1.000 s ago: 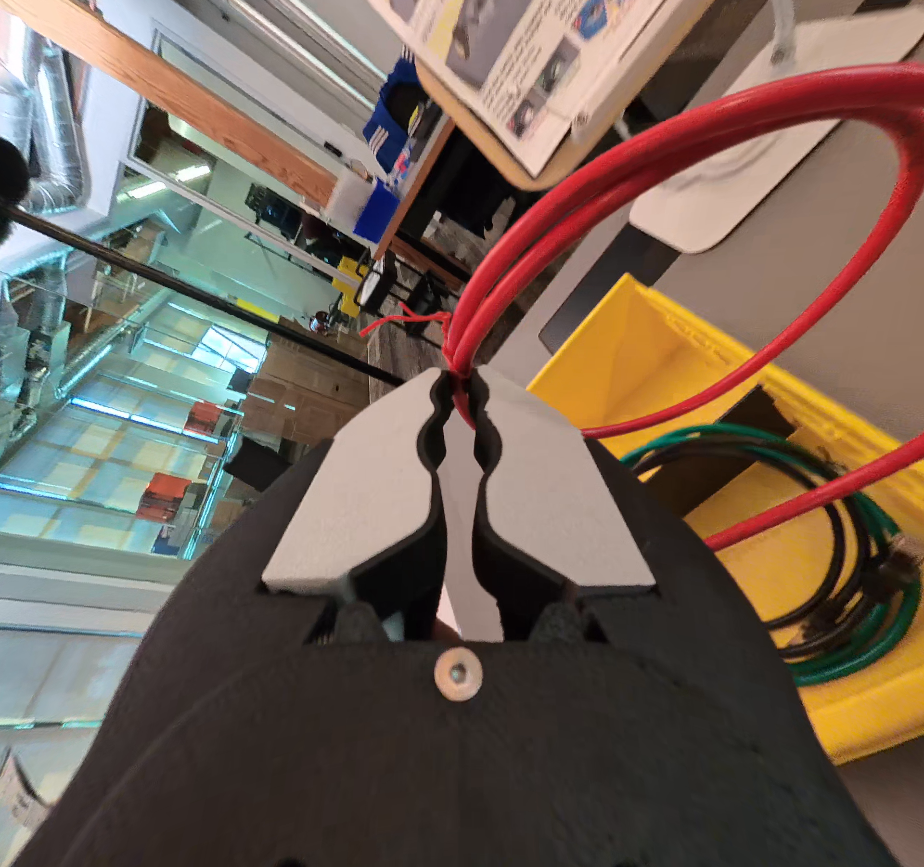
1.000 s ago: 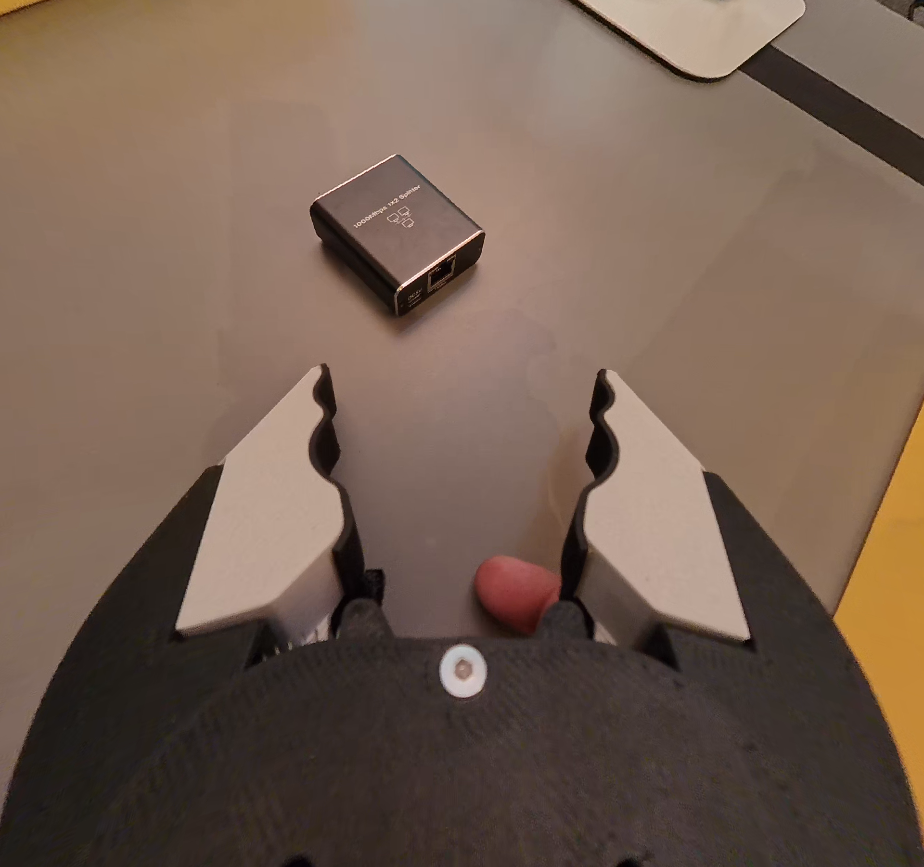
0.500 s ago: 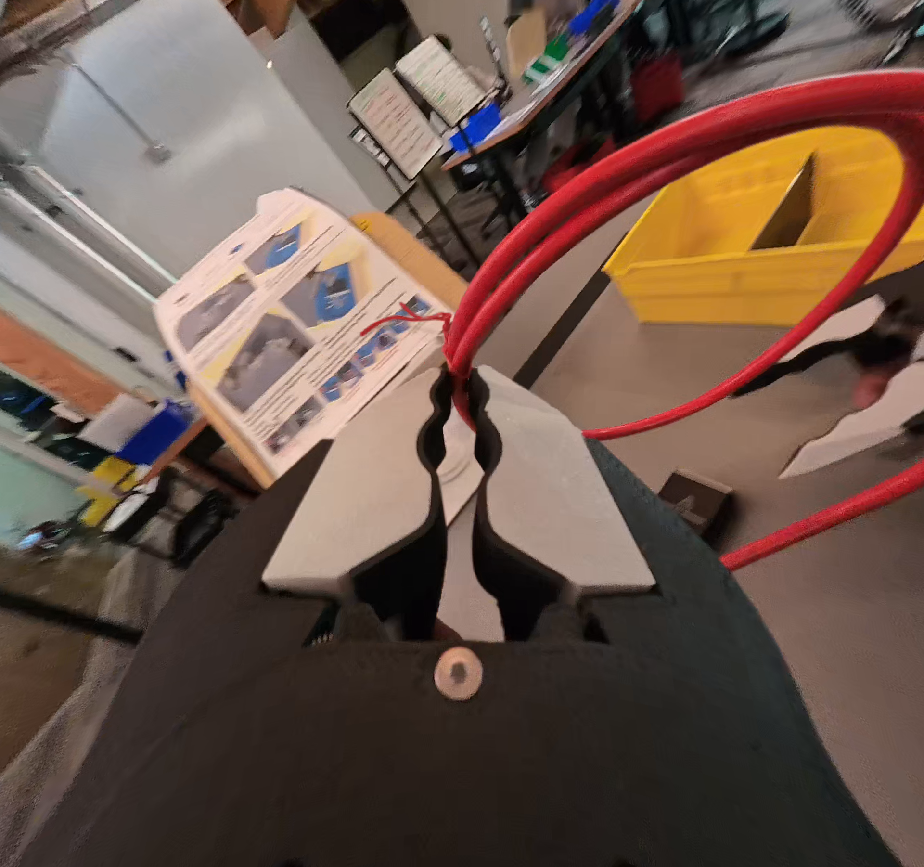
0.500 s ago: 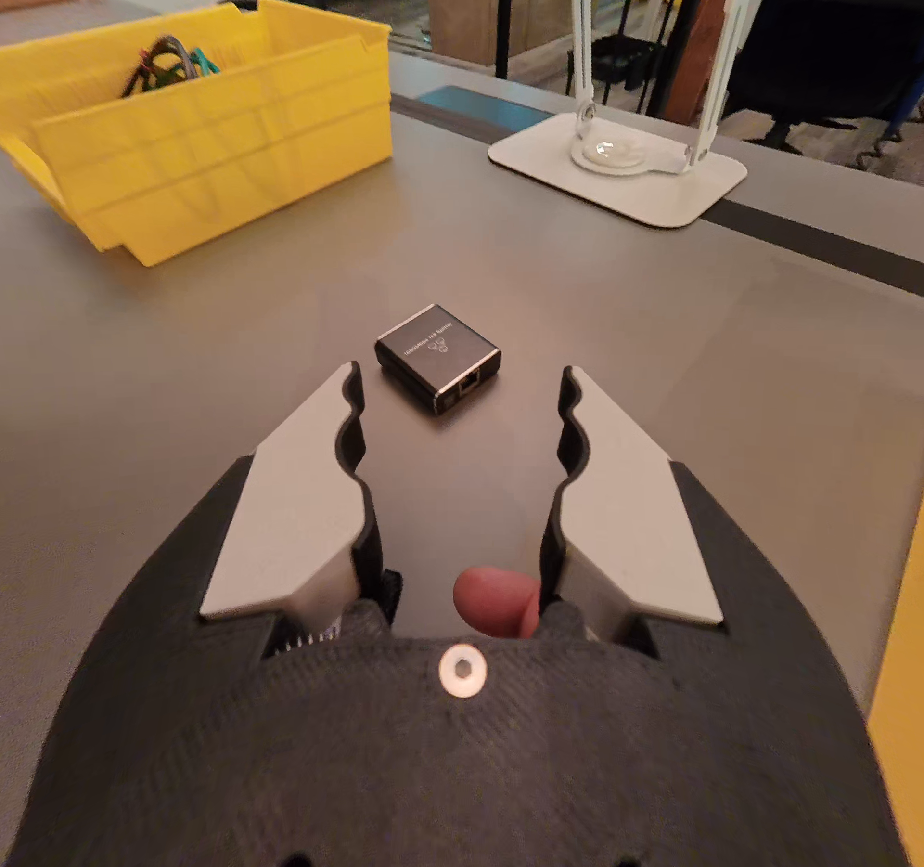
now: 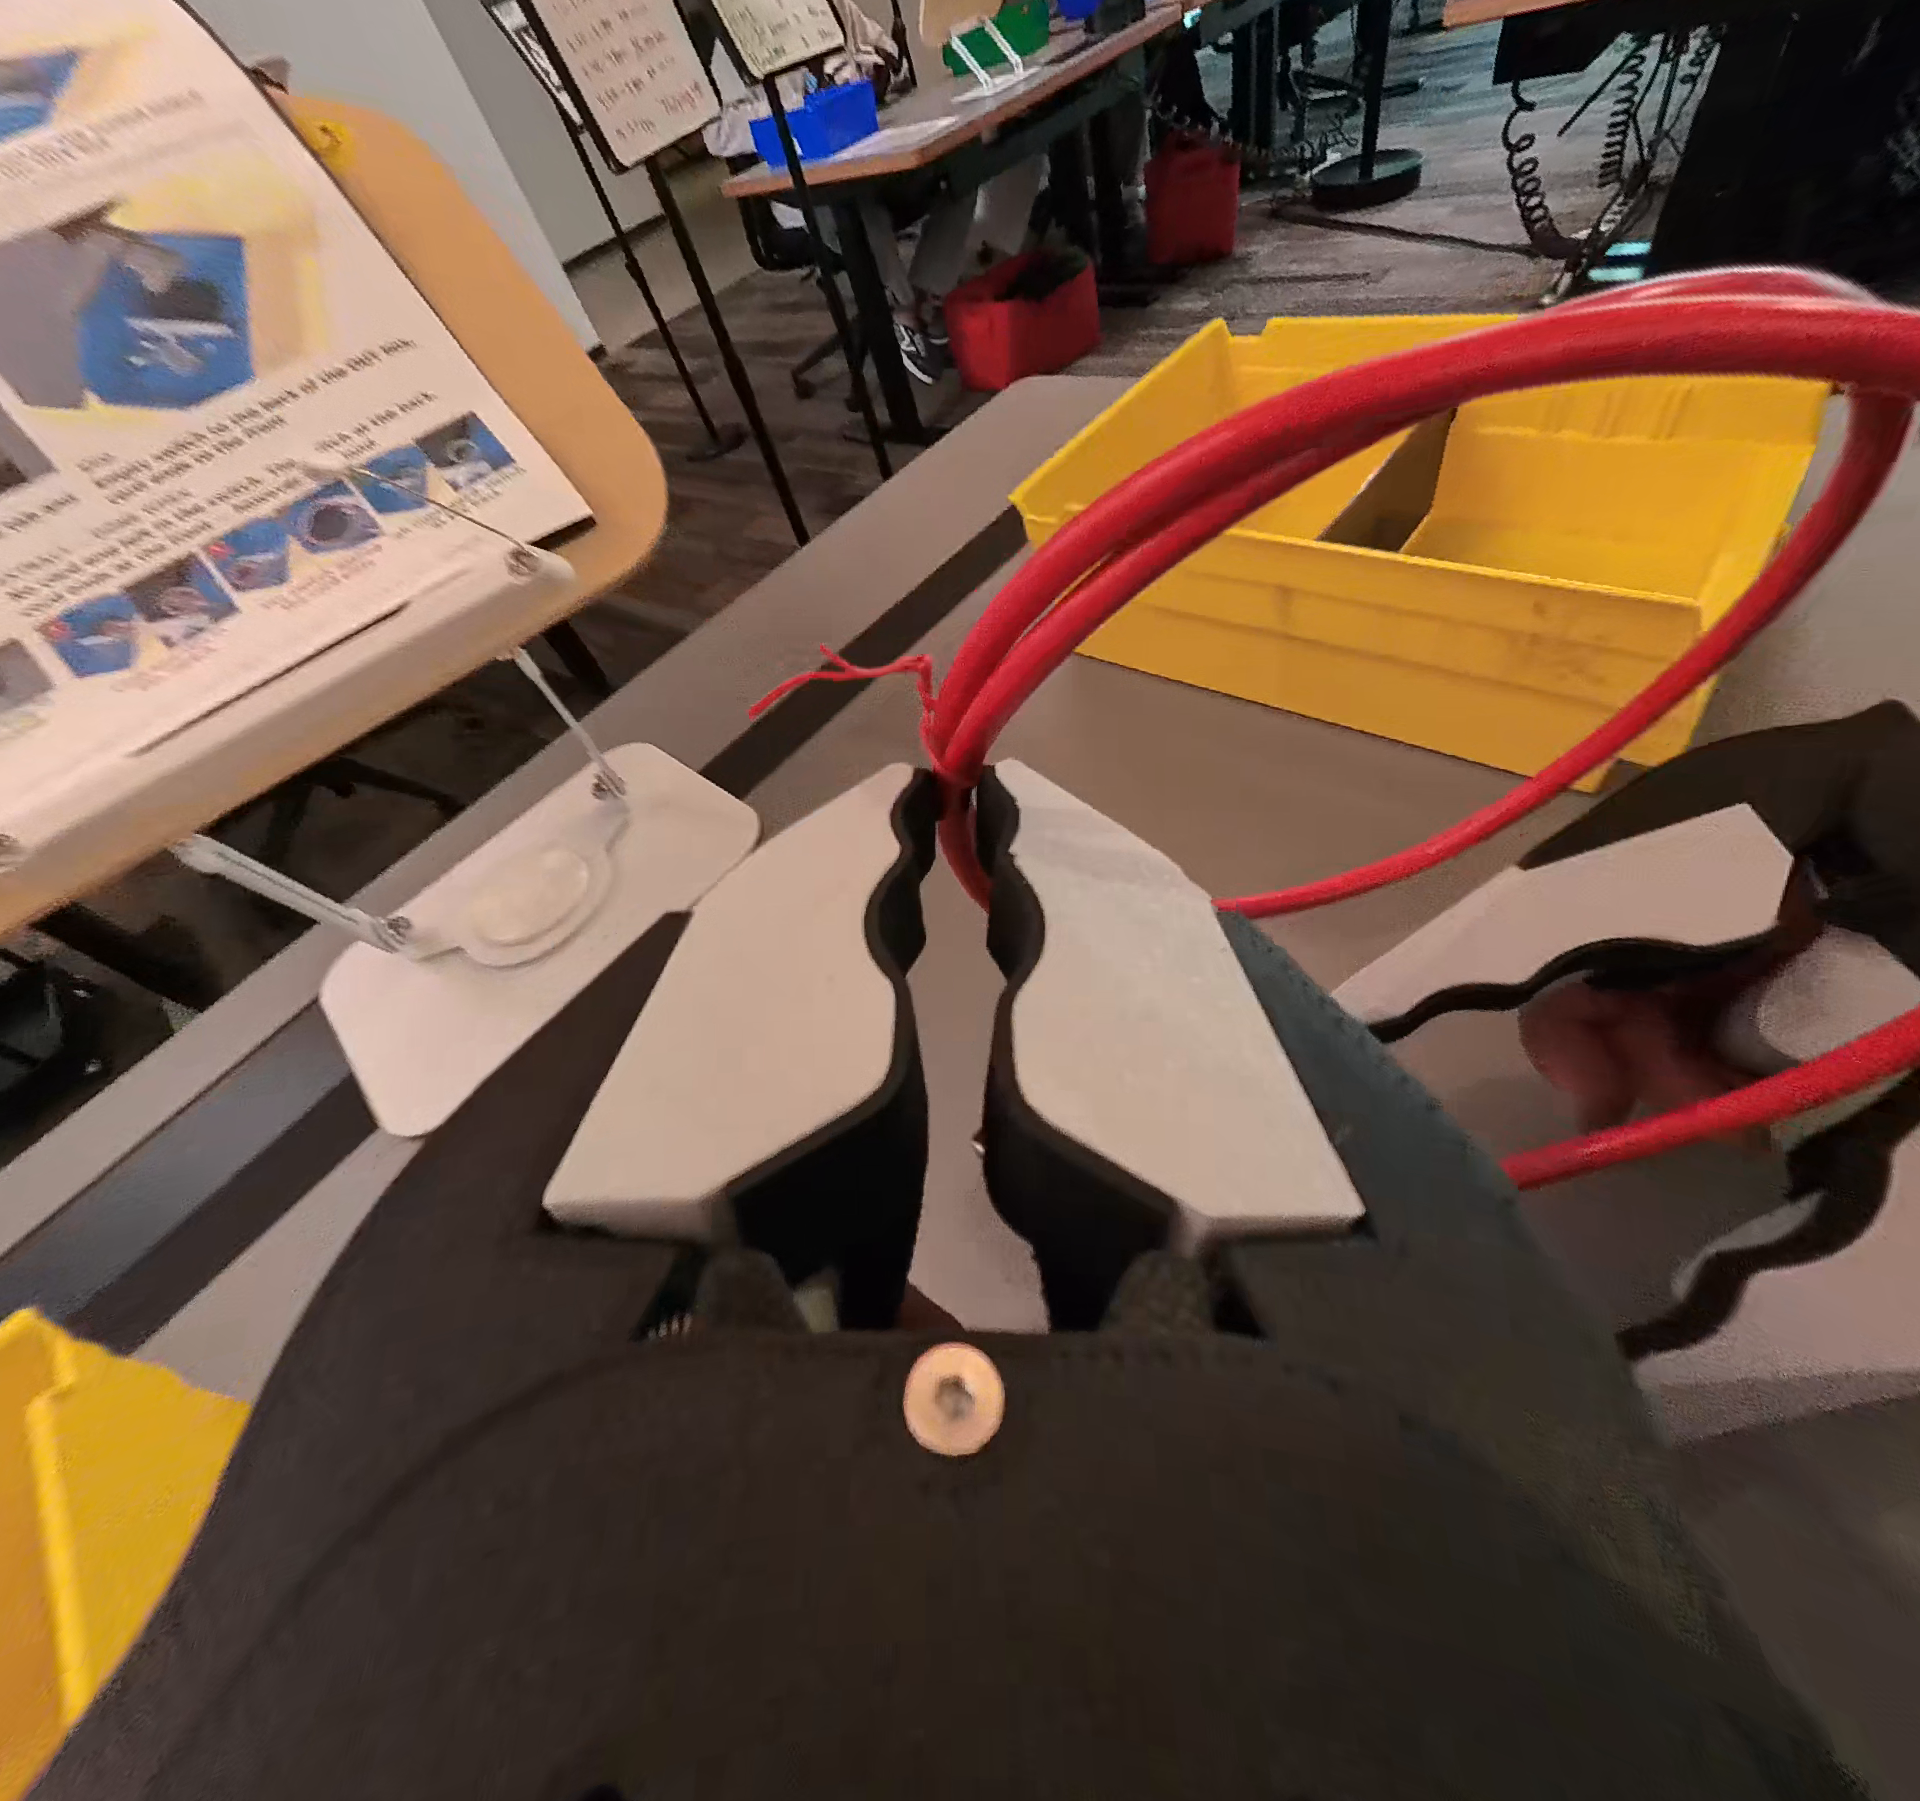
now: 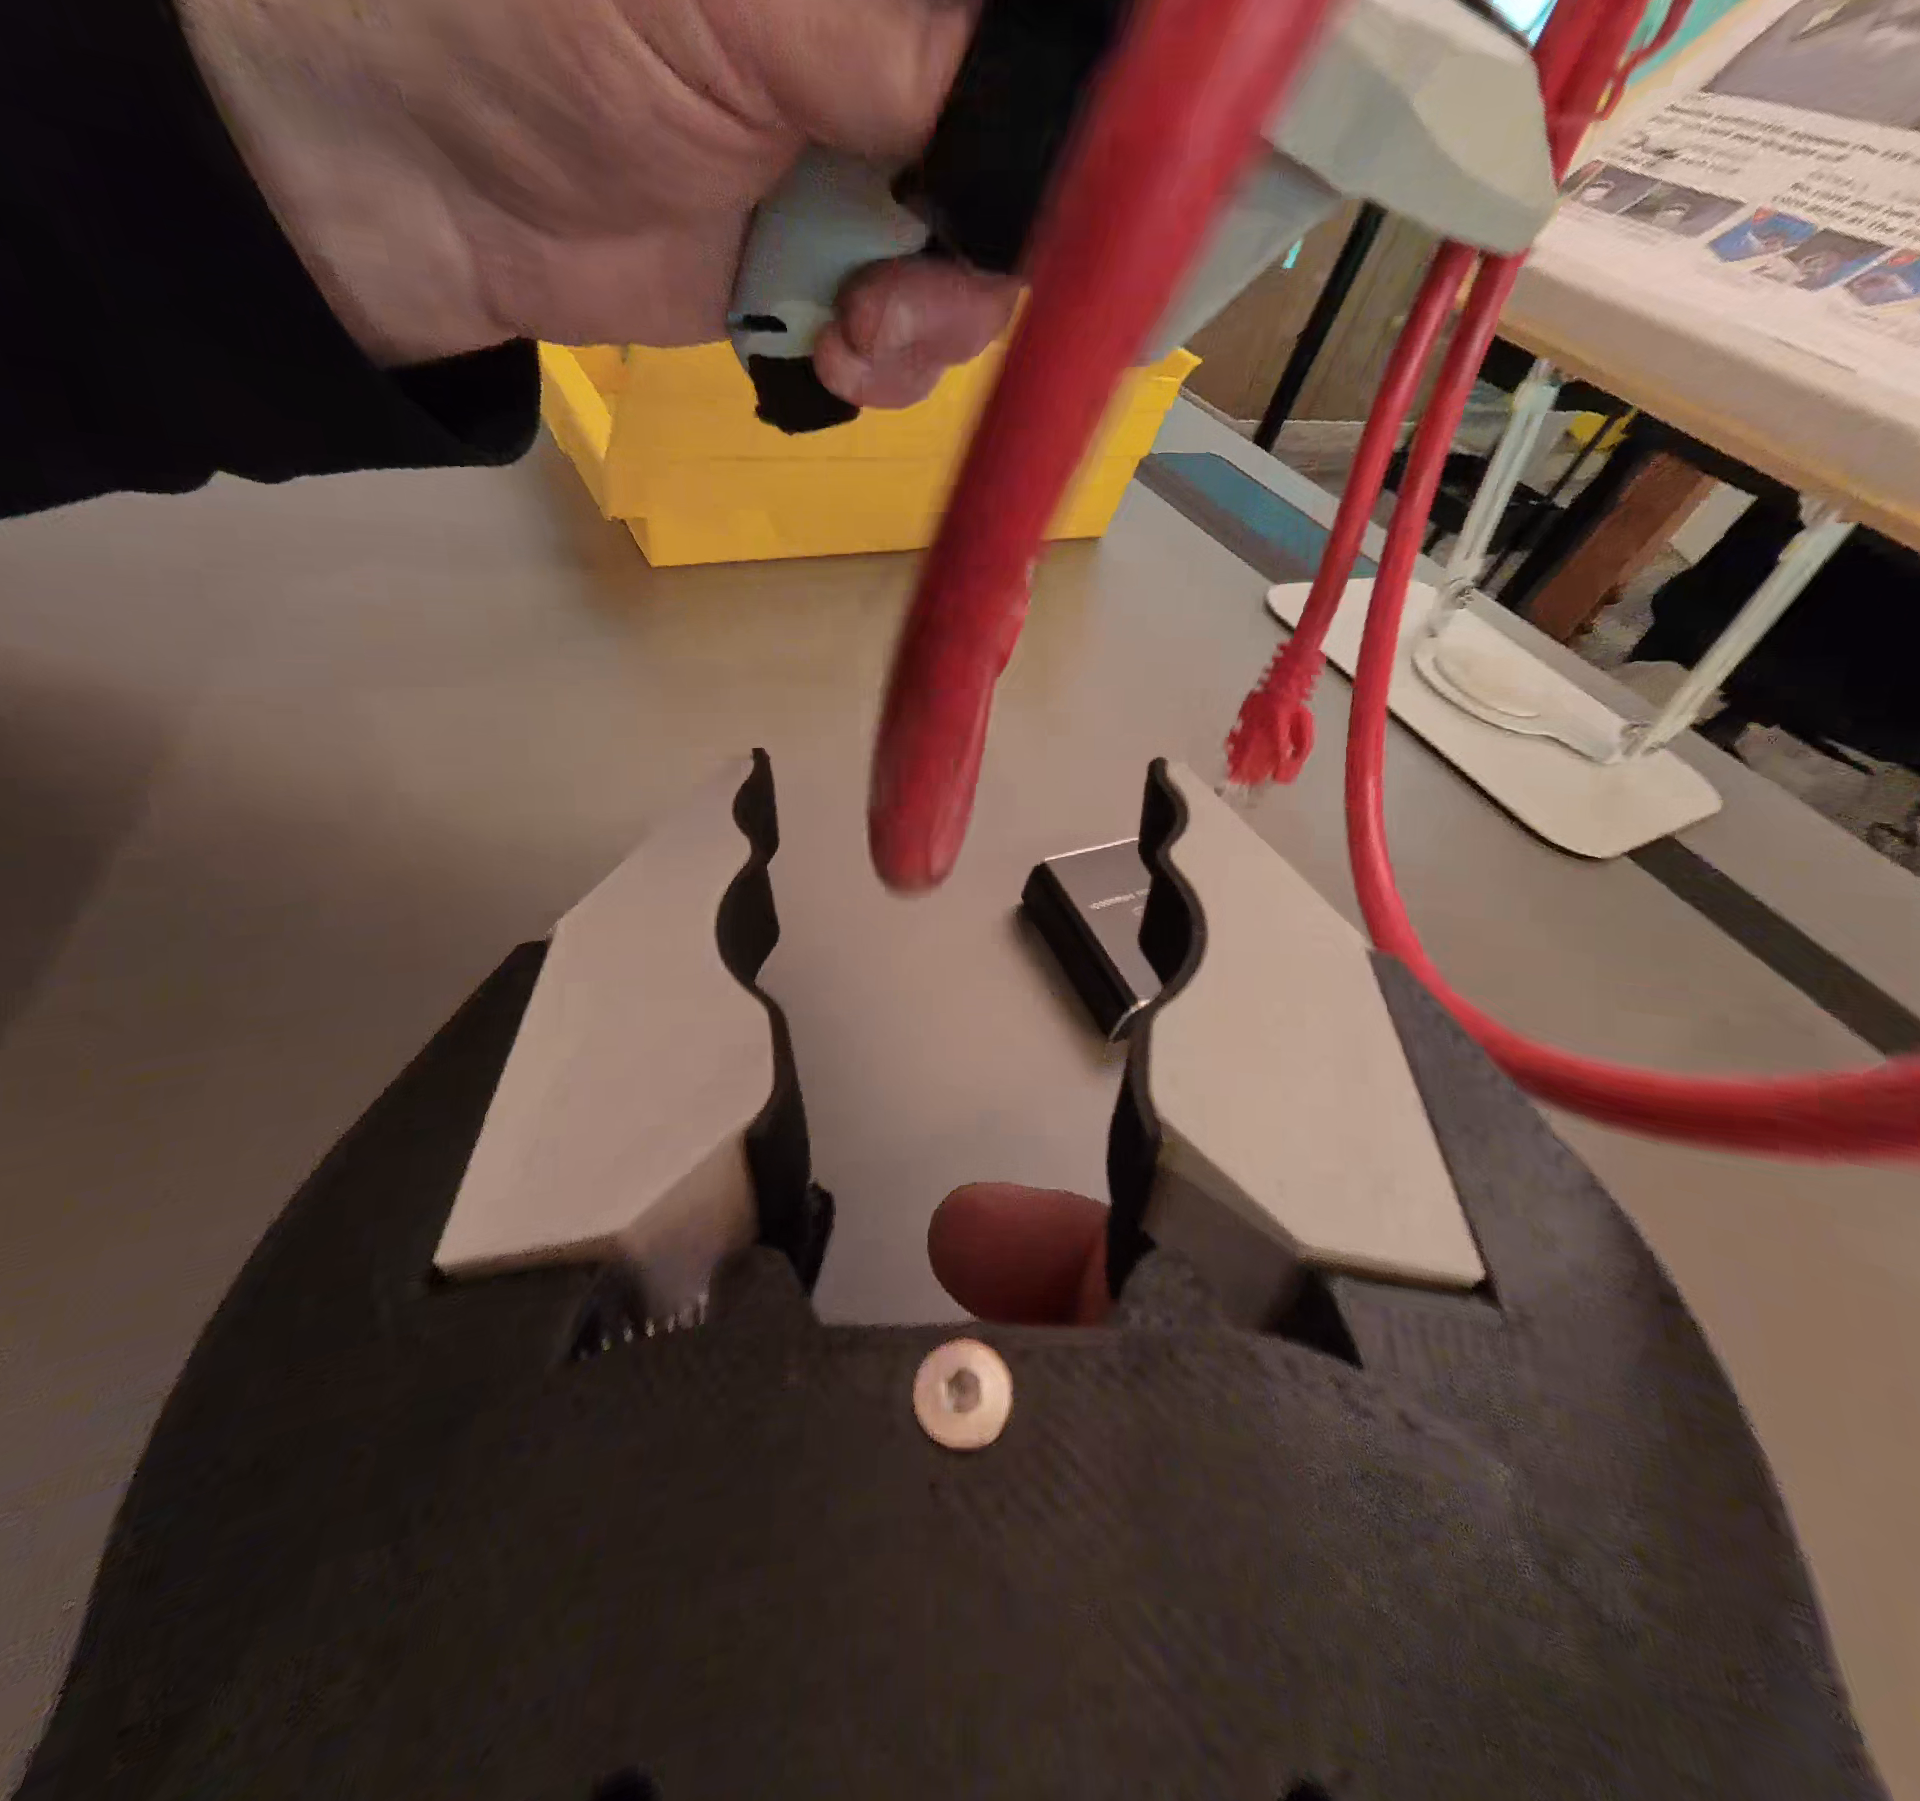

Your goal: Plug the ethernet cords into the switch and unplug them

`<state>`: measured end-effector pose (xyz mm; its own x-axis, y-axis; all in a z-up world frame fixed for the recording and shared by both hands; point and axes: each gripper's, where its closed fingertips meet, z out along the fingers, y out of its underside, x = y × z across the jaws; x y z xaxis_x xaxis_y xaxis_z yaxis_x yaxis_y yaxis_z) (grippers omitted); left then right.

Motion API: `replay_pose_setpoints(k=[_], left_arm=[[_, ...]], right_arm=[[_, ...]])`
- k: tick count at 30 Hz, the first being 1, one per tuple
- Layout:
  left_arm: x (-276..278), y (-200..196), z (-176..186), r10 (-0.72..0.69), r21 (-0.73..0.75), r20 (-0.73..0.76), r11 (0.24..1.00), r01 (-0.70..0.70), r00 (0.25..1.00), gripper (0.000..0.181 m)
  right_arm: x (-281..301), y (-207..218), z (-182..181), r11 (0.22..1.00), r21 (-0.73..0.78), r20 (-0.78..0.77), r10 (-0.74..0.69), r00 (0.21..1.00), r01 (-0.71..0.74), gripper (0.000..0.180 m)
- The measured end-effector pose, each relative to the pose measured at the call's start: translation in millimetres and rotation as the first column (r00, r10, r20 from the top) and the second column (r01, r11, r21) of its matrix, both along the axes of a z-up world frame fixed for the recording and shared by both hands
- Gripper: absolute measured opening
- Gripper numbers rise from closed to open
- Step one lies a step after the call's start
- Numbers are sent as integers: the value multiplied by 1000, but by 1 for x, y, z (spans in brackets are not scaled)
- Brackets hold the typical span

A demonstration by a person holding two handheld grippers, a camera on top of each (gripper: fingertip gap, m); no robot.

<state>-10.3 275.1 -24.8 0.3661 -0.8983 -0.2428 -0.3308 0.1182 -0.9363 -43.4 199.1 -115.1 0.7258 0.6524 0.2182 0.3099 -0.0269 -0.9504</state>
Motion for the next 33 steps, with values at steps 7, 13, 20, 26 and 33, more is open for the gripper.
replay_pose_setpoints(k=[7, 13, 20, 26, 33], left_arm=[[5, -1, -15, 1, -42, -18, 999, -2, 1000, 8], [14, -1, -28, -35, -85, -43, 996, 31, 998, 9], [56, 5, -63, -126, -114, -209, 988, 104, 970, 10], [70, -5, -110, -281, -287, -326, 939, 189, 903, 58], [35, -8, -90, -280, -210, -241, 950, 232, 929, 60]], right_arm=[[8, 2, 5, 999, 31, 9, -43, 999, 43, 0], [-2, -7, 11, 999, 42, 5, 21, 1000, -21, 0], [7, -12, 22, 1000, 11, -81, 22, 996, -22, 0], [39, 2, 26, 992, -123, -324, -50, 945, 10, 0], [63, 5, 35, 985, -171, -471, -59, 880, -26, 0]])
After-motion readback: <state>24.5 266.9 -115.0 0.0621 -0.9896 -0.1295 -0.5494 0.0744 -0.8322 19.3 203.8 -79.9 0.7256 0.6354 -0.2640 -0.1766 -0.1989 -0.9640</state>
